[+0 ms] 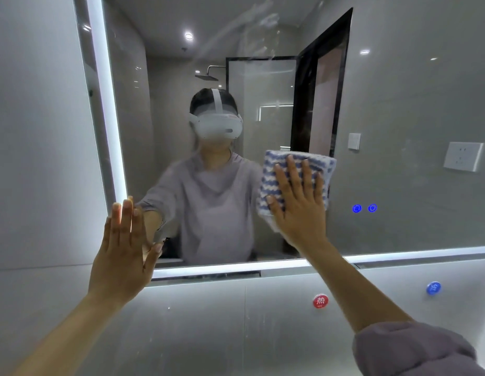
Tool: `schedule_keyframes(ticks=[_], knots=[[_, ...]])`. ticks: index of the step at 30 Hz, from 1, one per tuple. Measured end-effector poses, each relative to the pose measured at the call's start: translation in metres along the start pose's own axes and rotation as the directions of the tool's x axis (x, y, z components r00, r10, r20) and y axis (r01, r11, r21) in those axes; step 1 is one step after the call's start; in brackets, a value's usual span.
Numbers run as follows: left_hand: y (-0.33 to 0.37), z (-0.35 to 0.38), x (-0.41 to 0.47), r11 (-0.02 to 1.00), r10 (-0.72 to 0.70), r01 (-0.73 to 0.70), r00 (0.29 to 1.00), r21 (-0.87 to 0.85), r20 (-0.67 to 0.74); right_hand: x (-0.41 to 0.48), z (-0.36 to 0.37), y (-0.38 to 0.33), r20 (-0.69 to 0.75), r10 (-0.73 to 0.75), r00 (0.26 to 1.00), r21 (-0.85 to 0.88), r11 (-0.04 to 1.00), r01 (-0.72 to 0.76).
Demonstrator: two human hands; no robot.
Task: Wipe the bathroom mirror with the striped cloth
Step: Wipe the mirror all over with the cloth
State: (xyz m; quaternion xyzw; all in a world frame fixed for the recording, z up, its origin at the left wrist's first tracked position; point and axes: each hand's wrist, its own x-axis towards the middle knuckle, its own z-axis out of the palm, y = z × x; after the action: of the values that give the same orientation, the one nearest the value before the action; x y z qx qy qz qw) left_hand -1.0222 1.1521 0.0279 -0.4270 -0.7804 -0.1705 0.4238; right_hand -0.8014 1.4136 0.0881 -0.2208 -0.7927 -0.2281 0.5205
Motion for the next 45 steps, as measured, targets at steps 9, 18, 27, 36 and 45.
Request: schedule_keyframes(ticks=[9,18,27,36,45], knots=[[0.000,0.000,0.000,1.000,0.019,-0.019,1.000,0.008,-0.013,-0.013,-0.007,0.080,-0.002,0.279,0.960,0.029,0.960,-0.279],[0.001,0.000,0.000,1.000,-0.007,0.006,1.000,-0.012,-0.020,-0.004,0.004,0.045,-0.049,0.265,0.963,0.059,0.963,-0.262],[0.000,0.000,0.000,1.000,-0.011,0.010,1.000,-0.029,-0.007,0.030,0.005,-0.093,0.049,-0.048,0.998,0.034,0.998,0.047],[0.001,0.000,0.000,0.998,-0.018,0.017,0.999,-0.067,-0.026,0.046,0.010,-0.185,0.077,-0.203,0.976,0.048,0.979,0.200],[0.004,-0.008,-0.001,0.997,-0.023,0.022,1.000,-0.069,-0.018,0.058,0.002,-0.154,0.110,-0.288,0.951,0.011,0.957,0.288]])
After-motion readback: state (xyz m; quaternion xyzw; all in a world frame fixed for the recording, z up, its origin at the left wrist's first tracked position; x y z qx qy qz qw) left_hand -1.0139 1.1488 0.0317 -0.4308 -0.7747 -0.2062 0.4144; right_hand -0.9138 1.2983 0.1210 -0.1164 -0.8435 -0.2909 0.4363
